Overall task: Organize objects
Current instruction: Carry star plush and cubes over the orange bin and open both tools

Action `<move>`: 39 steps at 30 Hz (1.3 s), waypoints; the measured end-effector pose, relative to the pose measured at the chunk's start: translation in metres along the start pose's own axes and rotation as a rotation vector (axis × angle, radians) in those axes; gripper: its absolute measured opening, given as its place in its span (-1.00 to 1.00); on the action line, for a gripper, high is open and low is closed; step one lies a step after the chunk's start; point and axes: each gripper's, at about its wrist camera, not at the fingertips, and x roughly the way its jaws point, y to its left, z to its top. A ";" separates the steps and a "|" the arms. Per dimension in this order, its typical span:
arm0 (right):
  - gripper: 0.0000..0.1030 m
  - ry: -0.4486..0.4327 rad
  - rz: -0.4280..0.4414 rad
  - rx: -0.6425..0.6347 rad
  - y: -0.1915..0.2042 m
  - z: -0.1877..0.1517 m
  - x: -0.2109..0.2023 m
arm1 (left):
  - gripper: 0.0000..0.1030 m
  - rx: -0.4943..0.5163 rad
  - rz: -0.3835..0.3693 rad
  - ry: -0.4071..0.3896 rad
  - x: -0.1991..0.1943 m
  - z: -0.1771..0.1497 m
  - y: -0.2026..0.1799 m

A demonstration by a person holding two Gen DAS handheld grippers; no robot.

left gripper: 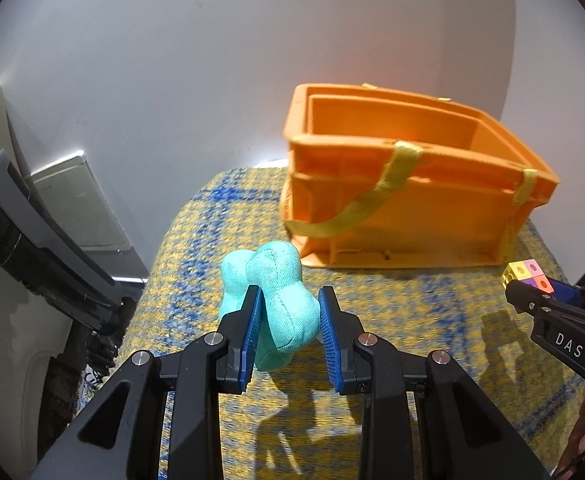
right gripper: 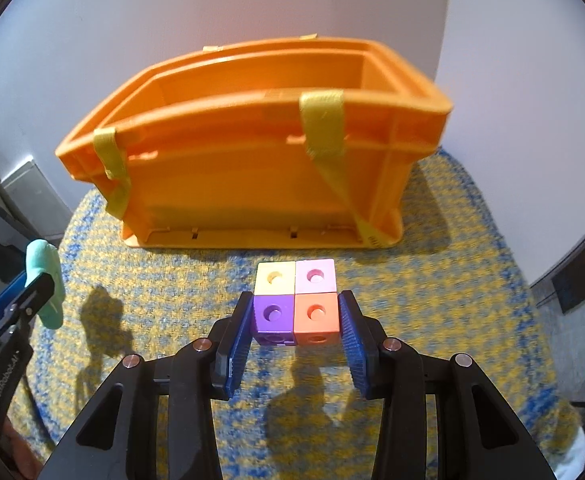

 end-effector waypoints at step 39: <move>-0.19 -0.226 0.018 0.001 -0.049 0.104 -0.094 | -0.44 0.131 -0.101 -0.179 -0.054 0.125 -0.049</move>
